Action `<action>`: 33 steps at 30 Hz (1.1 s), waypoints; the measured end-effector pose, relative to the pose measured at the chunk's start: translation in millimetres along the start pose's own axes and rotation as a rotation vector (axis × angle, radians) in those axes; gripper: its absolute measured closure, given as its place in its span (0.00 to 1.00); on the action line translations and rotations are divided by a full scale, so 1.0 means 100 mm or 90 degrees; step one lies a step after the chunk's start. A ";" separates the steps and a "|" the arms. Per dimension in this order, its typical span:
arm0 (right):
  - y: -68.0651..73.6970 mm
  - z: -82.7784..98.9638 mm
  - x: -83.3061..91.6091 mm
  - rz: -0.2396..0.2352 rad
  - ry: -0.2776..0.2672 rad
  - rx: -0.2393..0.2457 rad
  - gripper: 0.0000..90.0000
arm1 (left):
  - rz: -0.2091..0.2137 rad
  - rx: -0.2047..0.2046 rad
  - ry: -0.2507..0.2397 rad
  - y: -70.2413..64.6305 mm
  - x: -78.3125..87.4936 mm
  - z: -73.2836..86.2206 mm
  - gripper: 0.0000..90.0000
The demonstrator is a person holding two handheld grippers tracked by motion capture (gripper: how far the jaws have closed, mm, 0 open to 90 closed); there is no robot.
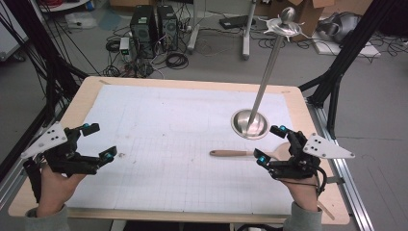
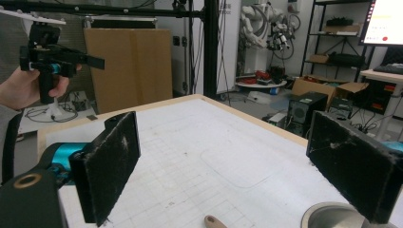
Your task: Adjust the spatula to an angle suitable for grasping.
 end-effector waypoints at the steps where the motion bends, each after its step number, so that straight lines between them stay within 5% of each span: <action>1: 0.00 0.00 0.00 0.002 0.002 -0.002 0.11 | -0.001 -0.001 -0.002 0.00 0.01 -0.01 0.02; 11: -0.08 0.04 0.00 0.040 0.019 0.010 0.11 | 0.000 0.002 -0.007 0.01 0.04 -0.02 0.02; 17: -0.19 0.15 -0.02 0.060 0.043 -0.010 0.11 | -0.004 0.005 -0.007 0.03 0.05 0.00 0.02; 25: -0.23 0.20 -0.05 0.044 0.044 -0.035 0.12 | -0.009 0.009 -0.001 0.05 0.06 0.04 0.02; 33: -0.19 0.29 -0.12 0.018 0.081 -0.029 0.33 | -0.009 0.011 0.005 0.07 0.04 0.06 0.02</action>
Point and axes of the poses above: each handheld gripper's, and its own axes: x roughly backward along the jaws, z roughly out of its underside, y roughly to its left, the point moved 8 cm from there along -x, roughly forward along the jaws, and after that the axes turned 4 degrees about z, right-handed, at the moved point
